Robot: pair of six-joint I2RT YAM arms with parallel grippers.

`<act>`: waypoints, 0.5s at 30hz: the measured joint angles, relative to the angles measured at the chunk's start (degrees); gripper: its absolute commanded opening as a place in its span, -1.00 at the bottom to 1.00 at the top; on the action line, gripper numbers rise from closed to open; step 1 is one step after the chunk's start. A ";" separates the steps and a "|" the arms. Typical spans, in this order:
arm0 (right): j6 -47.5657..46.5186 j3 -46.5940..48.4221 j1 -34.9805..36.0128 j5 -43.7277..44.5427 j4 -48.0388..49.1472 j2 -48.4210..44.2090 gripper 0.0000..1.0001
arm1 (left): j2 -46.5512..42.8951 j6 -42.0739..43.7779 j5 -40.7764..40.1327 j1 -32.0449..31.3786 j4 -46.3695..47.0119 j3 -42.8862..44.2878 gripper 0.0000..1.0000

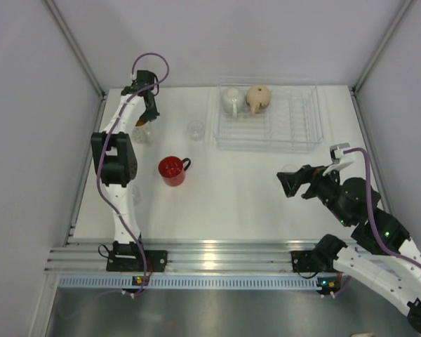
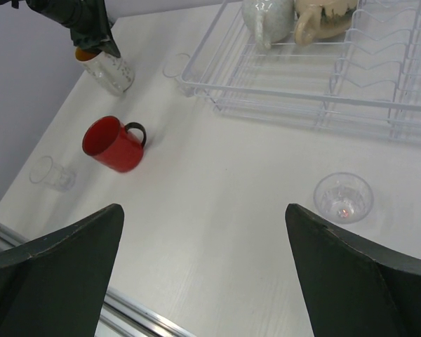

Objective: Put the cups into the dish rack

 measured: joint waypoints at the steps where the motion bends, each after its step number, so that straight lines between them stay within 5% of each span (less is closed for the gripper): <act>1: 0.15 0.00 0.00 -0.28 0.02 0.07 0.99 | -0.44 -0.24 0.35 0.04 -0.37 -0.42 -1.00; 8: 2.23 -0.09 0.02 -2.45 1.86 0.37 0.99 | -7.21 -1.73 4.59 0.17 -3.06 -2.29 -1.00; 15: 5.07 -1.27 0.00 -5.99 4.90 2.05 0.99 | -21.75 -5.51 17.03 0.22 -0.35 -6.03 -1.00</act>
